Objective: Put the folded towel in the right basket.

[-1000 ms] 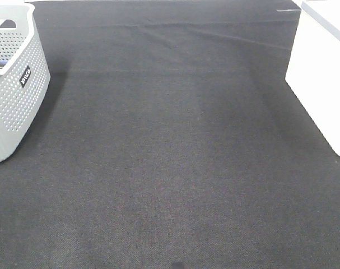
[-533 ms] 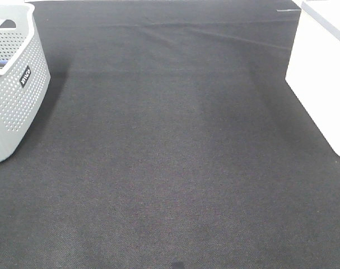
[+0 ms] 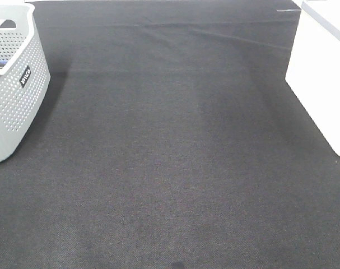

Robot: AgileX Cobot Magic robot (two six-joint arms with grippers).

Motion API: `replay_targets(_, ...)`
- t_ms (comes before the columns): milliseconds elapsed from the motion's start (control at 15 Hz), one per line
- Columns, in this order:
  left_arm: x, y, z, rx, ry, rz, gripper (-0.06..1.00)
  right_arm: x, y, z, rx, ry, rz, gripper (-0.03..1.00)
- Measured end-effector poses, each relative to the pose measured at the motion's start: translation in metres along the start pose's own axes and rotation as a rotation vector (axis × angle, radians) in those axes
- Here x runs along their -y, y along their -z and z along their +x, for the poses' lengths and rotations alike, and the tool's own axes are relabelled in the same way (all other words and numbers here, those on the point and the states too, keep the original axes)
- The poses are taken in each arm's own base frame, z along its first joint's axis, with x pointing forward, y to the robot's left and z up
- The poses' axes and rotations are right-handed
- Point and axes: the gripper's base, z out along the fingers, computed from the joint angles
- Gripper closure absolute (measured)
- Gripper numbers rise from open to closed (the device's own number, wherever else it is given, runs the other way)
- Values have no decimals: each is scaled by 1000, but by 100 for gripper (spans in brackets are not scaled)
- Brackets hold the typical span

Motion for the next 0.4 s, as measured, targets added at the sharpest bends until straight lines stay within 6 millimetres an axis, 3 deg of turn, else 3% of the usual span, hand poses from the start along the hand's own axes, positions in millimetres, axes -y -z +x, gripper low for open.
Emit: replay_targets(400,0,0,0,0,0,0,-2,0,0,0,0,0,0,31)
